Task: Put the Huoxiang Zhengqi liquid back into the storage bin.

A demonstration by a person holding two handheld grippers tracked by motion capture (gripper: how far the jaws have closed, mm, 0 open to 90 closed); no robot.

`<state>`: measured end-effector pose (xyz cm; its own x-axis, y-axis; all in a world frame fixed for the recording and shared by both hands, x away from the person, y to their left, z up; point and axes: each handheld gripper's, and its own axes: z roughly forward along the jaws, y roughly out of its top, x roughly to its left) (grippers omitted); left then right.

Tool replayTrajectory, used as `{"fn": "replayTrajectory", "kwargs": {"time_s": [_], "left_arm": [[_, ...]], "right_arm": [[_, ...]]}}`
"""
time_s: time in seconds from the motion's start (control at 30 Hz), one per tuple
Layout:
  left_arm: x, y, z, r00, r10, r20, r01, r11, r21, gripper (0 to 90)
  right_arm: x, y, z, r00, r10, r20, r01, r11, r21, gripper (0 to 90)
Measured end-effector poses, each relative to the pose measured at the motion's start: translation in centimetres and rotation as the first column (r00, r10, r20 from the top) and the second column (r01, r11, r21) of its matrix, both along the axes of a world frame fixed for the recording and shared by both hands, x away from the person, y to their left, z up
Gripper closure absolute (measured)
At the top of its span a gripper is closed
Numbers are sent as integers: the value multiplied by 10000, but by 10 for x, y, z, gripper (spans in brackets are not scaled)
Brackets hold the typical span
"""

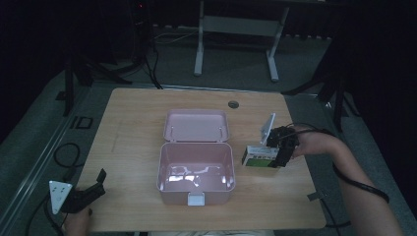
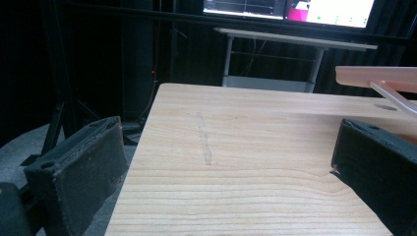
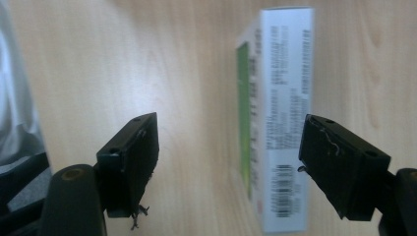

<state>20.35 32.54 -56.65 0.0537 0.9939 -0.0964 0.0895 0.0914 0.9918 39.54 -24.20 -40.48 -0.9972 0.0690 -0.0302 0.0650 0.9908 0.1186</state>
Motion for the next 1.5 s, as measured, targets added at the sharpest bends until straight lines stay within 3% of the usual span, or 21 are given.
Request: {"fn": "replayTrajectory", "kwargs": {"time_s": [0.6,1.1,1.4,1.5], "left_arm": [[0,0,0,10000,-17,-9,17,10000,21,2],[0,0,0,10000,-21,-9,21,10000,39,2],[0,0,0,10000,-36,-14,36,10000,62,2],[0,0,0,10000,-40,-22,40,10000,67,2]], "right_arm": [[32,-2,-21,9996,-266,-58,261,9969,-748,260],[39,1,-47,9998,-200,52,205,9930,-1165,346],[43,4,-57,10000,-71,56,77,9926,-1209,426],[43,5,-59,9998,-127,-128,113,9944,-1055,442]]}}
